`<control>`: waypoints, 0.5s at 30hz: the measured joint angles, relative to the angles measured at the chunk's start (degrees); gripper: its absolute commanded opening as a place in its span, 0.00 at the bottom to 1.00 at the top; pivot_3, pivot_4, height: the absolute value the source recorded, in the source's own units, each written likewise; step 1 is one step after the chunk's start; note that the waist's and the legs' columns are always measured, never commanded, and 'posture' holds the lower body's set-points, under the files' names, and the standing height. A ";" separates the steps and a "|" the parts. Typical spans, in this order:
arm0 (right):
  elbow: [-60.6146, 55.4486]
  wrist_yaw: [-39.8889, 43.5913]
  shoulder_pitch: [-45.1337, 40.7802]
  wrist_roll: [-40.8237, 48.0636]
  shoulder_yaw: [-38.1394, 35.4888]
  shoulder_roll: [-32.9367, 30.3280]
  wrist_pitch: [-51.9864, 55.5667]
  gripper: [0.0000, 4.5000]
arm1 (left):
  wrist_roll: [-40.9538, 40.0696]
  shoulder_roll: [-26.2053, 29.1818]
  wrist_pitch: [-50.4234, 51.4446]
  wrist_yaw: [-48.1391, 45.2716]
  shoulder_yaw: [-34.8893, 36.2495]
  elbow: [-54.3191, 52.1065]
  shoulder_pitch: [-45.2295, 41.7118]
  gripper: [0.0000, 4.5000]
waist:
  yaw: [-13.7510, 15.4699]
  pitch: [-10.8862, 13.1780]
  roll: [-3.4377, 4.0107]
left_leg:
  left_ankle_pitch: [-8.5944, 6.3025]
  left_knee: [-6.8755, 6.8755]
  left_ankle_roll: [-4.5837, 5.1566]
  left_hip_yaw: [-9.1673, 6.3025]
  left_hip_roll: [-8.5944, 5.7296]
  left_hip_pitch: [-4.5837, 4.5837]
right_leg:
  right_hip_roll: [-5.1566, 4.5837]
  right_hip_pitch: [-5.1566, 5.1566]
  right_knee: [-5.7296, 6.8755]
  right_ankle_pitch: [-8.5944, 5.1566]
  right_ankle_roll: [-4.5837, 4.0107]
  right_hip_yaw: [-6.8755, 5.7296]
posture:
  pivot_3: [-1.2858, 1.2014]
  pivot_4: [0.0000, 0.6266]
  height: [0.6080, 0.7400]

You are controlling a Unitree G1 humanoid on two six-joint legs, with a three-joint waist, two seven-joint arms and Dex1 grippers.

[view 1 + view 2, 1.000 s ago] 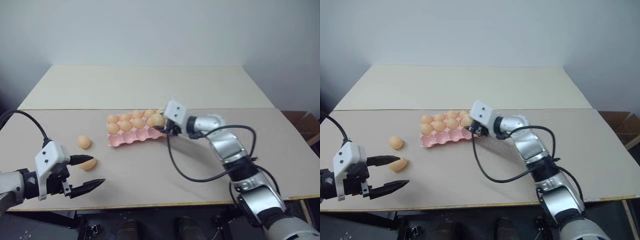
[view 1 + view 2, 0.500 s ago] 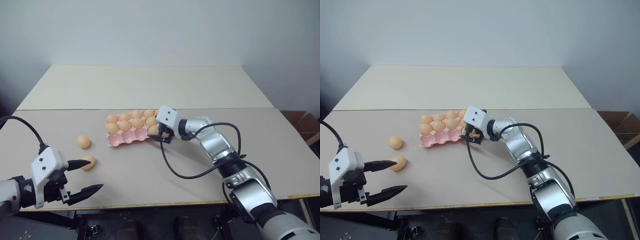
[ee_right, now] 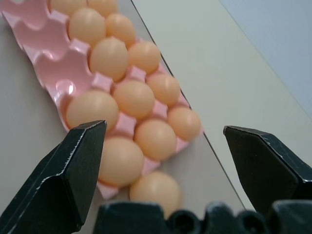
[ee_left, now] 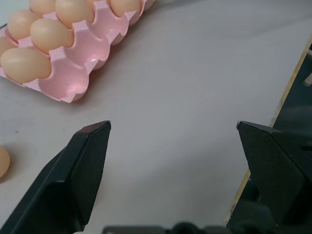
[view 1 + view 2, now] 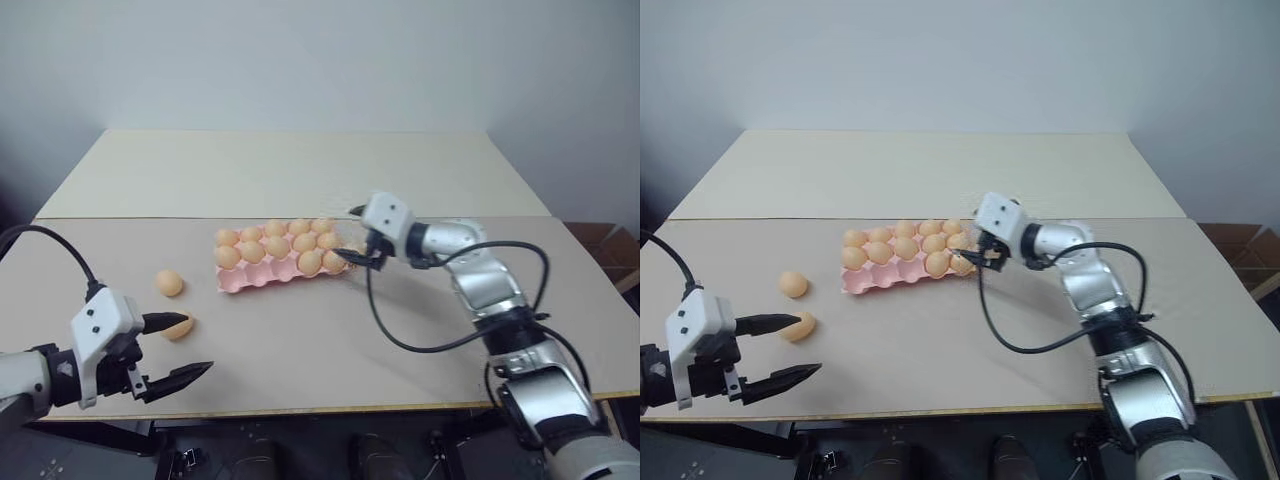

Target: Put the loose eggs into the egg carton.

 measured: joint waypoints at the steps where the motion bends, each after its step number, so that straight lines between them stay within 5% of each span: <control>1: 0.08 0.67 0.35 0.18 -0.36 -1.13 -0.61 1.00 | 0.01 0.00 0.00 -0.01 -0.14 0.09 -0.02 1.00 | -0.02 0.00 0.00 | 0.00 0.00 0.00 0.00 0.00 0.00 | 0.00 0.00 0.00 0.00 0.00 0.00 | 0.52 0.24 1.00; 15: -6.11 10.84 12.26 6.16 -7.26 -15.56 -4.25 1.00 | 0.68 3.55 -0.45 -3.54 1.68 2.99 -0.73 1.00 | -0.02 0.01 0.01 | 0.00 -0.05 0.00 0.01 0.01 0.05 | 0.03 0.00 -0.02 -0.02 0.01 0.03 | 0.52 0.24 1.00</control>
